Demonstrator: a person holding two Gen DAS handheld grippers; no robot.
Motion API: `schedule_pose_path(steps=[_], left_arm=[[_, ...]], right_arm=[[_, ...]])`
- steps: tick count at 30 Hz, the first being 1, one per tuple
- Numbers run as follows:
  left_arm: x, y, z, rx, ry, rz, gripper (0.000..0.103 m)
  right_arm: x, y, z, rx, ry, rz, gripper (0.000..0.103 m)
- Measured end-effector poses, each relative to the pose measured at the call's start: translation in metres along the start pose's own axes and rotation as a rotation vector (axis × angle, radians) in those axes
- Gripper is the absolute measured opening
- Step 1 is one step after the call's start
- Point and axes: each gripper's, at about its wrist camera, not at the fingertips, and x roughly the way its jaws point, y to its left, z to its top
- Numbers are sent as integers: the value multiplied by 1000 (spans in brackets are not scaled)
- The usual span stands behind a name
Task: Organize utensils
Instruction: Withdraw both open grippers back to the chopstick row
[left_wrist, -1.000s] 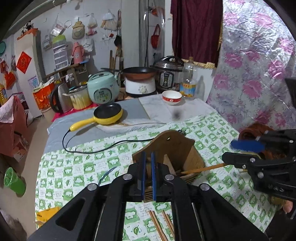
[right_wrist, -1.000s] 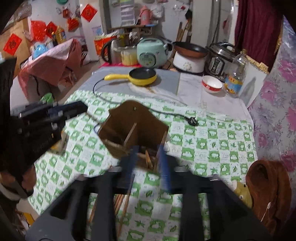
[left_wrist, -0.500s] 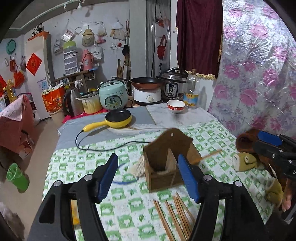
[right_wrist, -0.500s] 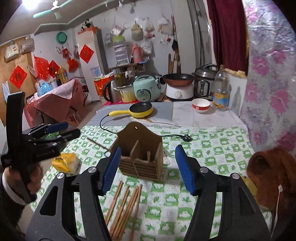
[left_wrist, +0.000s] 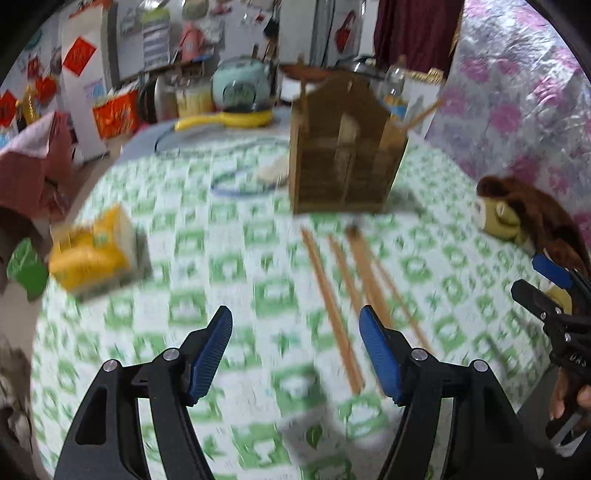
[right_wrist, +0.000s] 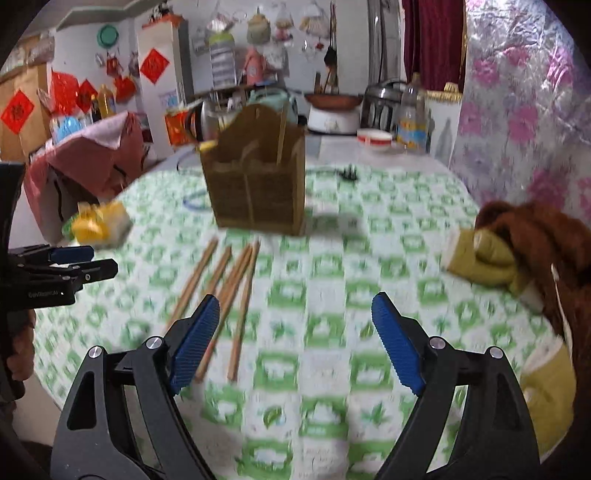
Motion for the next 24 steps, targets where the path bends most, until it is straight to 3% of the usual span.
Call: schedule_pose_path(steps=[7,24], left_arm=[[28,-3,-36,-14,83,13,70],[53,-19,-61,0,153,20,70]], right_arm=[[15,7,-38,7,63,5,82],[35,-4,-57,103,109,16,84]])
